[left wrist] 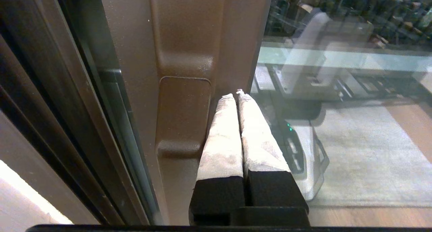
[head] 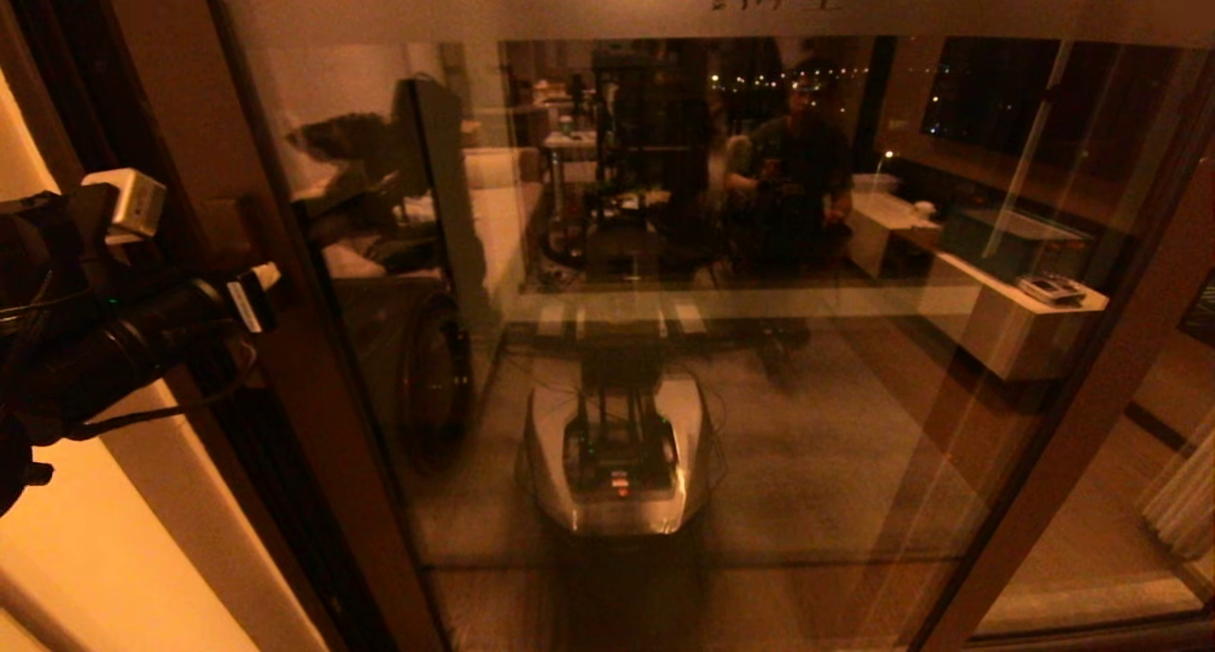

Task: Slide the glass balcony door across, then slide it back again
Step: Close the slid door

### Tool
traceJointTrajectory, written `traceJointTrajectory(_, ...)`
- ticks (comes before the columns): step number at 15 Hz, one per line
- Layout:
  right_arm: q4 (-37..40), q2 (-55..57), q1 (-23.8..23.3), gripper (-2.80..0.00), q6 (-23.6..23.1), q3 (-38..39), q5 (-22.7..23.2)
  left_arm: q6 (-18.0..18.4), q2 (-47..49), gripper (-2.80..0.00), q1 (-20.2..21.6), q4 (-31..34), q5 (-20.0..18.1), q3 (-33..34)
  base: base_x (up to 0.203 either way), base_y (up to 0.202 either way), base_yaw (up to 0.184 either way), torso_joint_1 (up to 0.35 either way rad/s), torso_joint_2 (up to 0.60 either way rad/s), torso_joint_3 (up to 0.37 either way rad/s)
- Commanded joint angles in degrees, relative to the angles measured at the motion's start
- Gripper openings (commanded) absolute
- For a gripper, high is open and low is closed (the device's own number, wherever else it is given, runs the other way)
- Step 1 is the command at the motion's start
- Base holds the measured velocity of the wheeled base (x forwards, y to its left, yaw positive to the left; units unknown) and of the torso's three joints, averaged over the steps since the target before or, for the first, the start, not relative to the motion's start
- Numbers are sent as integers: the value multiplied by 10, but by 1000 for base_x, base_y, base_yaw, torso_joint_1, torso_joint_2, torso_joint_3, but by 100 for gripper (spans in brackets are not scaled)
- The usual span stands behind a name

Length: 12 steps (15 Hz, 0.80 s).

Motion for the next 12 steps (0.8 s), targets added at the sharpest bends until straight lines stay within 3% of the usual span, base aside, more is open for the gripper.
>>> traceJointTrajectory(1,0,1,1,-280,0,0,0,0,1,-280,8,-3,0,0,0,0,0,0,0,0)
traceJointTrajectory(12,0,1,0,-280,0,-1,0,2,6,-280,41,-3,-23,-1,0,0,0,0,0,0)
